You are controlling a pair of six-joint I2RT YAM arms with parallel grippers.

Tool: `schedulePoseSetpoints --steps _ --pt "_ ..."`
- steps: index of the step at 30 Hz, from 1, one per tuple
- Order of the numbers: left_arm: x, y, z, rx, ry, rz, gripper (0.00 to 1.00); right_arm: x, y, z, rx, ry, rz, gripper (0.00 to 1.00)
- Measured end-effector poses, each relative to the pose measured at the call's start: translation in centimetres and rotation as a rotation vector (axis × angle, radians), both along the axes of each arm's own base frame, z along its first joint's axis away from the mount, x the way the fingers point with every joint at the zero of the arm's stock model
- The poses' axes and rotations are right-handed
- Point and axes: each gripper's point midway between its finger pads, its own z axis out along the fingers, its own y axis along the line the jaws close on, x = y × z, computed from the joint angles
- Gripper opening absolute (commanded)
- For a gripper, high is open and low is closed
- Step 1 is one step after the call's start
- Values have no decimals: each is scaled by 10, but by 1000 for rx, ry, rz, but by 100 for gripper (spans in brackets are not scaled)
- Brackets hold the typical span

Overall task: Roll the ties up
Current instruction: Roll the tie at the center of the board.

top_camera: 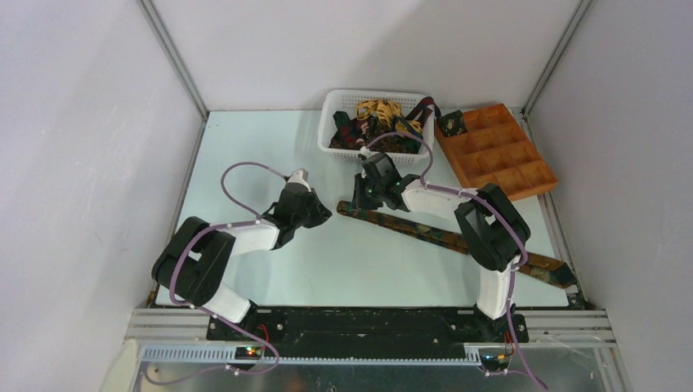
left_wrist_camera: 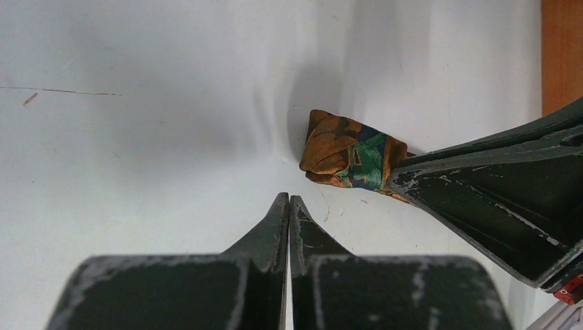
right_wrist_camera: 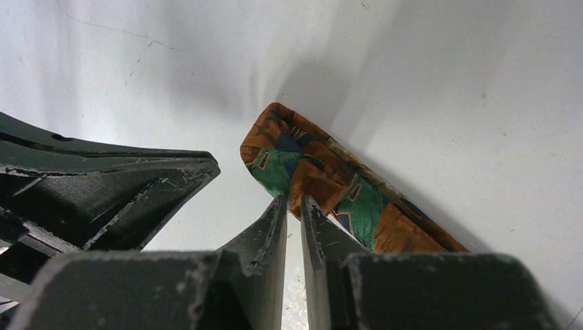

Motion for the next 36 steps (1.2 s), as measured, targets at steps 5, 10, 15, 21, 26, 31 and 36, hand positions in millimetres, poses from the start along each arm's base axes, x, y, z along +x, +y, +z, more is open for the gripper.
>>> schedulePoseSetpoints --steps 5,10,15,21,26,31,36 --pt "-1 -4 1 -7 -3 -12 0 0 0 2 4 -3 2 17" --pt "-4 -11 0 -17 -2 -38 0 0 1 8 11 -12 4 17" --pt "-10 -17 -7 -18 21 -57 0 1 0 11 15 -18 3 17" --pt "-12 -22 -14 -21 34 -65 0 2 -1 11 14 -19 0 17" --pt "-12 -23 -18 -22 41 -64 0 2 -1 11 14 -19 -1 17" --pt "-8 -26 -21 -29 49 -56 0 2 -1 10 13 -20 0 17" --pt "1 -31 -16 -40 39 -51 0 3 -1 10 11 -22 3 17"
